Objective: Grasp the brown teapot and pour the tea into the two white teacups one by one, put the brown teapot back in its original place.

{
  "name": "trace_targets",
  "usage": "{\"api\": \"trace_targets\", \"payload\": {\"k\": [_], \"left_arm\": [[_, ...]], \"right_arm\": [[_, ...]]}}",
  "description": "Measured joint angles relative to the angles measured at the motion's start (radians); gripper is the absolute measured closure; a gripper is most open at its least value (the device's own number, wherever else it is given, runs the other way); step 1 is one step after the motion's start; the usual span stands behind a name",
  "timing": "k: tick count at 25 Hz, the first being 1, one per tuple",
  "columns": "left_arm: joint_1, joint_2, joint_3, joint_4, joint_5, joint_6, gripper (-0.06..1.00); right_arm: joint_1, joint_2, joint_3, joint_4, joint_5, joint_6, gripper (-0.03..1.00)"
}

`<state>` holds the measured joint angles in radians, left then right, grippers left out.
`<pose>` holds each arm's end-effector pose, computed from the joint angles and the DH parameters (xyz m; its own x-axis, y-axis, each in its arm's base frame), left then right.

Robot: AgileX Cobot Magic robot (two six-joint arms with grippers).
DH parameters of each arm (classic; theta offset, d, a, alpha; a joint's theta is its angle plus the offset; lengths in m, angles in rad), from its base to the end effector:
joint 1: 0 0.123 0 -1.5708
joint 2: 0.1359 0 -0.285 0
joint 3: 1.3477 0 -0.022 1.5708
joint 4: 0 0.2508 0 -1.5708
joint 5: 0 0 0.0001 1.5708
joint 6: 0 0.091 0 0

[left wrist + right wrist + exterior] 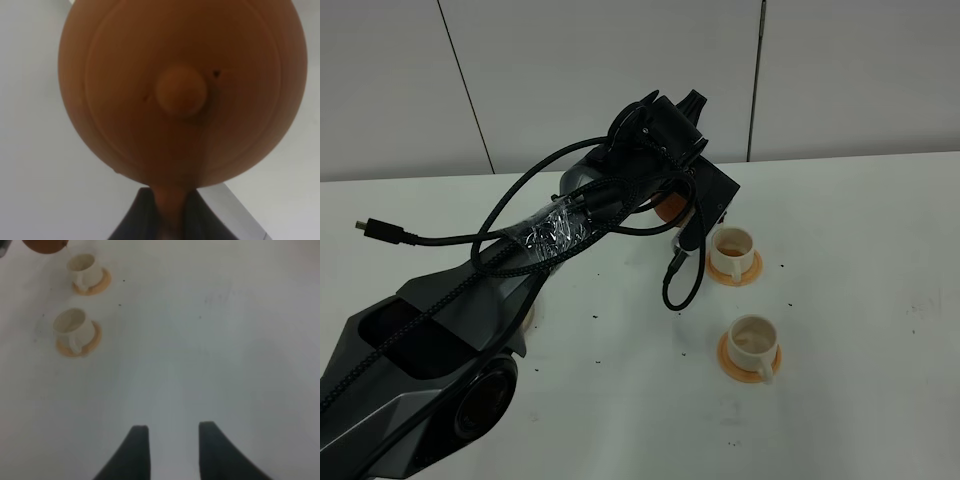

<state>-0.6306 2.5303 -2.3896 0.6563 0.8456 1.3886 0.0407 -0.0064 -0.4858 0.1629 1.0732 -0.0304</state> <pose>0.4787 -0.2980 0.2048 0.4151 0.7524 0.5114 0.4706 -0.6587 0.5871 -0.0058 0.0127 0.2732 -0.4761 0.0280 -0.8790 -0.1434 0.9836 0.1090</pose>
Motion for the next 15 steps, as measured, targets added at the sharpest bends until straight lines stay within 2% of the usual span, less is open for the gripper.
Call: {"api": "trace_targets", "payload": {"k": [9, 15], "left_arm": [[0.000, 0.000, 0.000, 0.011, -0.014, 0.019, 0.78], [0.000, 0.000, 0.000, 0.047, -0.018, 0.022, 0.78]], "right_arm": [[0.000, 0.000, 0.000, 0.000, 0.000, 0.001, 0.73], [0.000, 0.000, 0.000, 0.000, 0.000, 0.001, 0.73]]}}
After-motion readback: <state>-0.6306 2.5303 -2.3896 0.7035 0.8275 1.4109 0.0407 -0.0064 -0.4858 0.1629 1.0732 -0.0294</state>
